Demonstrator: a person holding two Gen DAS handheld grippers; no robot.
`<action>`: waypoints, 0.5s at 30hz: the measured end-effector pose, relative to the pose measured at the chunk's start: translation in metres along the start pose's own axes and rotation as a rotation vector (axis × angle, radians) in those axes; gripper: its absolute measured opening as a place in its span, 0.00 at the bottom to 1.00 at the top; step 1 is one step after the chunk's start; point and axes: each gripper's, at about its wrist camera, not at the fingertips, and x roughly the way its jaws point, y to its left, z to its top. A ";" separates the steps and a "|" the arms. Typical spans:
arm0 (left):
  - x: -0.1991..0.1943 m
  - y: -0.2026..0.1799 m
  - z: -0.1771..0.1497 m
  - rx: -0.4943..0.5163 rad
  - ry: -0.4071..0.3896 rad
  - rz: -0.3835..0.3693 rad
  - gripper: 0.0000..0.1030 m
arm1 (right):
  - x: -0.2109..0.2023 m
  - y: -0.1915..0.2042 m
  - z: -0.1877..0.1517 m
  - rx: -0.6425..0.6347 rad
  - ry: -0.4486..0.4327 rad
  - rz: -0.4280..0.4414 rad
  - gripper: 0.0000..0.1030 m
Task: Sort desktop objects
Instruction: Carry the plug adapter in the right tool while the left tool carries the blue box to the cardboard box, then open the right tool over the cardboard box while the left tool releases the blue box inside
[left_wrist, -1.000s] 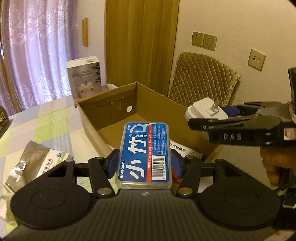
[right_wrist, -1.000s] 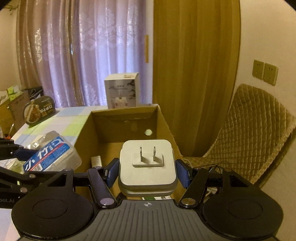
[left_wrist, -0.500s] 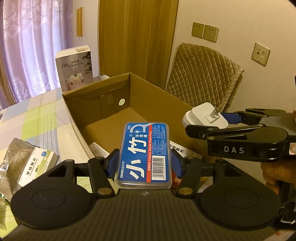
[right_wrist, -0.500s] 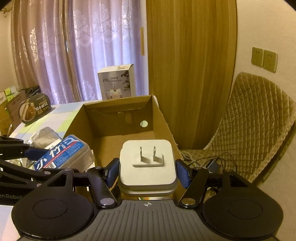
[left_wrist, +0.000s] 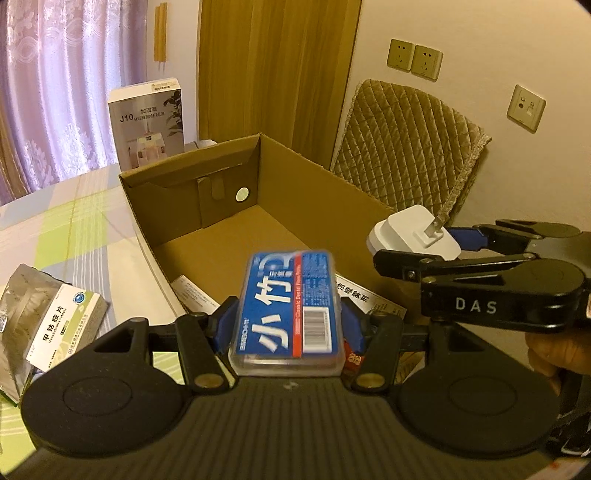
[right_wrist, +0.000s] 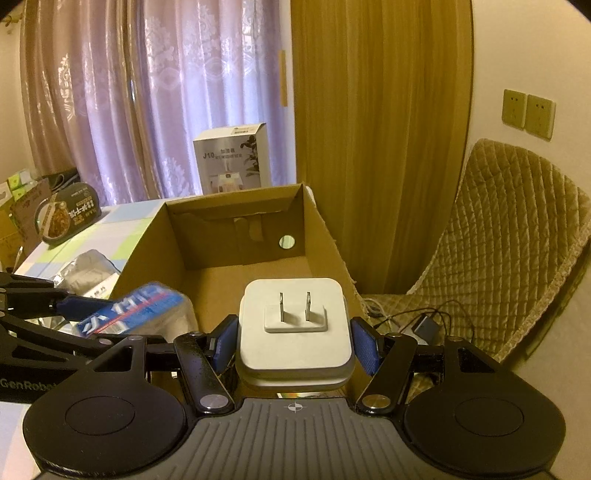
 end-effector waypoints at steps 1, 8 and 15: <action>-0.001 0.001 -0.001 -0.001 -0.003 0.003 0.50 | 0.000 0.000 0.000 -0.001 0.001 0.000 0.60; -0.014 0.007 -0.003 -0.004 -0.032 0.020 0.50 | 0.000 0.003 -0.002 -0.007 0.007 0.006 0.60; -0.028 0.016 -0.006 -0.031 -0.056 0.032 0.50 | 0.002 0.014 -0.003 -0.025 0.016 0.027 0.60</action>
